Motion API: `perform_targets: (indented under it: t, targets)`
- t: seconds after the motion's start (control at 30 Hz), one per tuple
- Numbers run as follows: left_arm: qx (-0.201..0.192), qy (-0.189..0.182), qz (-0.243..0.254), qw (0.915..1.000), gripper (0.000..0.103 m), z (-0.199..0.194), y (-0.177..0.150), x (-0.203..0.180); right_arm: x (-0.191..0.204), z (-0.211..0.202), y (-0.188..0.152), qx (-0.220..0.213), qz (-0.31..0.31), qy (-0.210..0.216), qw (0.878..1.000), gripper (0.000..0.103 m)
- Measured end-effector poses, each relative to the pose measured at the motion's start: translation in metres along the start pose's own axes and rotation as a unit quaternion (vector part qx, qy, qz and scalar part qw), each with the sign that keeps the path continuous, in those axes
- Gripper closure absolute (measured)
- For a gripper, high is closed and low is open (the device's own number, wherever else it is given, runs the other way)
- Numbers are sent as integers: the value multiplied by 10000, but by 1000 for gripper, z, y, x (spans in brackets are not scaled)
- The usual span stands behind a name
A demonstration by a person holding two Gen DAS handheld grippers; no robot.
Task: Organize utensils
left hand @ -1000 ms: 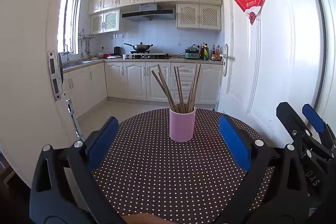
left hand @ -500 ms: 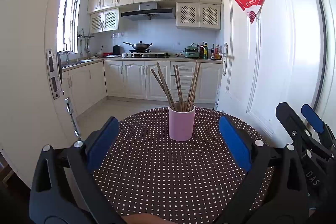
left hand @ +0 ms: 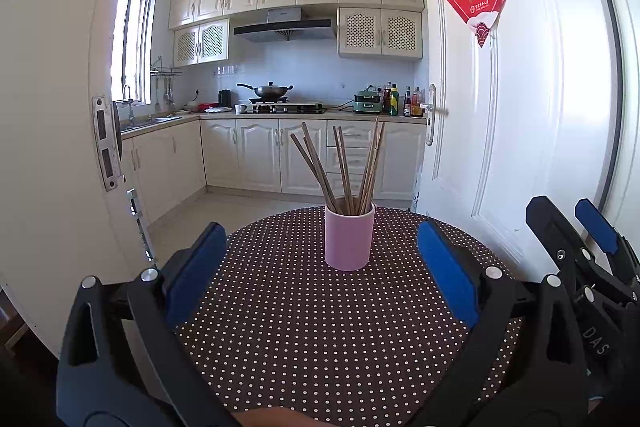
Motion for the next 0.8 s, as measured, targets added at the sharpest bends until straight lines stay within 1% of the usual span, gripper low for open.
perform_targets:
  t: [0.8]
  targets:
    - [91,-6,9,10000,8,4,-3,0,-2,4,0,101,1,0,9999,8]
Point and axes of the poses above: each gripper's, at about its wrist camera, not at the fingertips, and z roughly the way its jaws point, x to its left, y to its top, the point moved 7 cm from there along z, roughly the way its jaws point, and after that the axes turned 9 degrees about y, right-handed, at the moved point
